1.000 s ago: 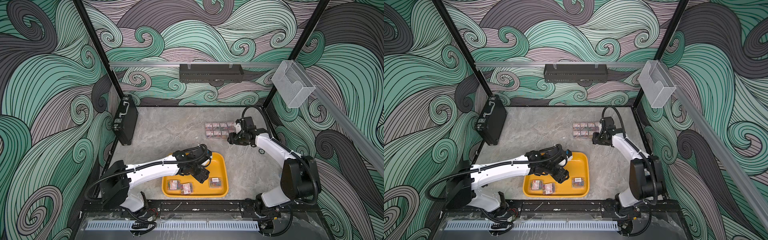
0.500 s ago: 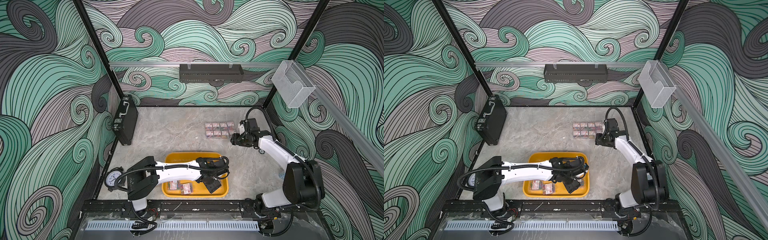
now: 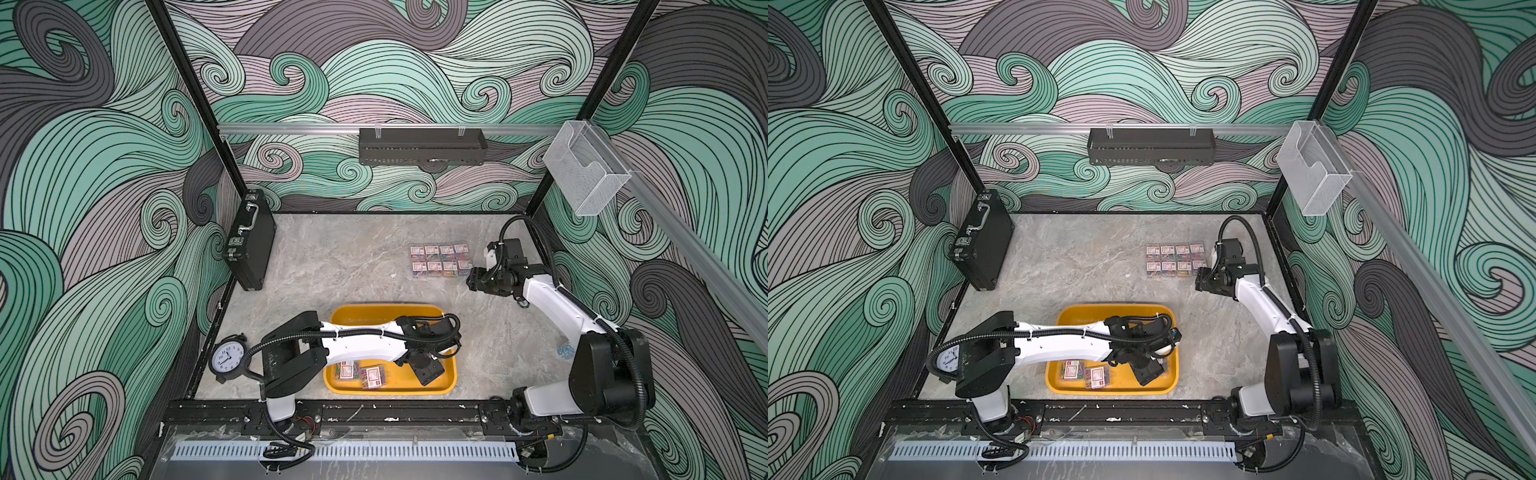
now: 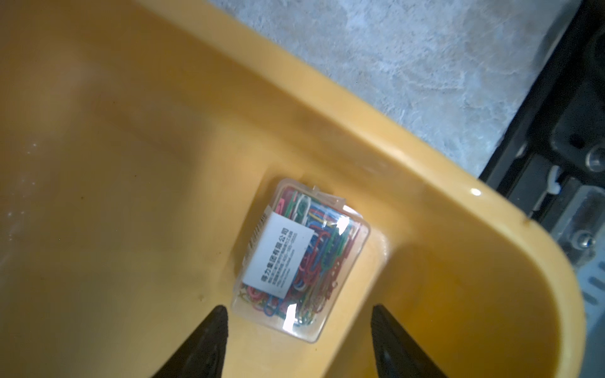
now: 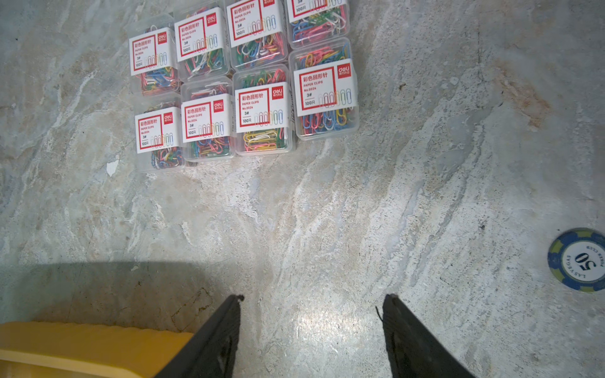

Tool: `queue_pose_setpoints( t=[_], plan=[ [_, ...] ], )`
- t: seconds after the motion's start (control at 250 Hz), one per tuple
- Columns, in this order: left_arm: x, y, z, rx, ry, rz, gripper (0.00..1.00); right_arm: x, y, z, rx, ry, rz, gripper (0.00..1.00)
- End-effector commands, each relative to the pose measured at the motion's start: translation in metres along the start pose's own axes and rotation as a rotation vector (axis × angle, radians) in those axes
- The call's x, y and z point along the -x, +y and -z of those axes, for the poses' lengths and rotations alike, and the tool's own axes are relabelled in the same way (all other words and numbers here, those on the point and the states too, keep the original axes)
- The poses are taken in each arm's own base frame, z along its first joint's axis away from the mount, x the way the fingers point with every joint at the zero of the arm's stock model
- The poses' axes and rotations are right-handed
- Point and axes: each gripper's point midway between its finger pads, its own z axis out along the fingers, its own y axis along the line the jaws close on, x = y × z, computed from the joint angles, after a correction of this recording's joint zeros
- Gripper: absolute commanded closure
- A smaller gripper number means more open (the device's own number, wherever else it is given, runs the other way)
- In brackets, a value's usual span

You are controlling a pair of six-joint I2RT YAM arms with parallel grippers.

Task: Take the paper clips out of the storage box
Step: Move the boxed paper clips to the storage box.

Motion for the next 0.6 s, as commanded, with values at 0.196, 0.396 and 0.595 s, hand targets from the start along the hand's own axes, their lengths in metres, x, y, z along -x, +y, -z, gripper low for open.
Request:
queue_pose_setpoints(
  t=[0.196,0.396,0.595],
  plan=[
    [-0.002,0.006,-0.013,0.049,0.024,-0.015,0.34,-0.006,-0.003,0.003,-0.009,0.014,0.002,0.3],
    [-0.004,0.007,-0.019,0.054,0.041,-0.018,0.35,-0.006,-0.004,0.004,-0.011,0.015,0.001,0.27],
    [-0.006,0.029,-0.02,0.133,0.041,0.04,0.36,-0.006,-0.005,0.006,-0.019,0.013,0.004,0.26]
  ],
)
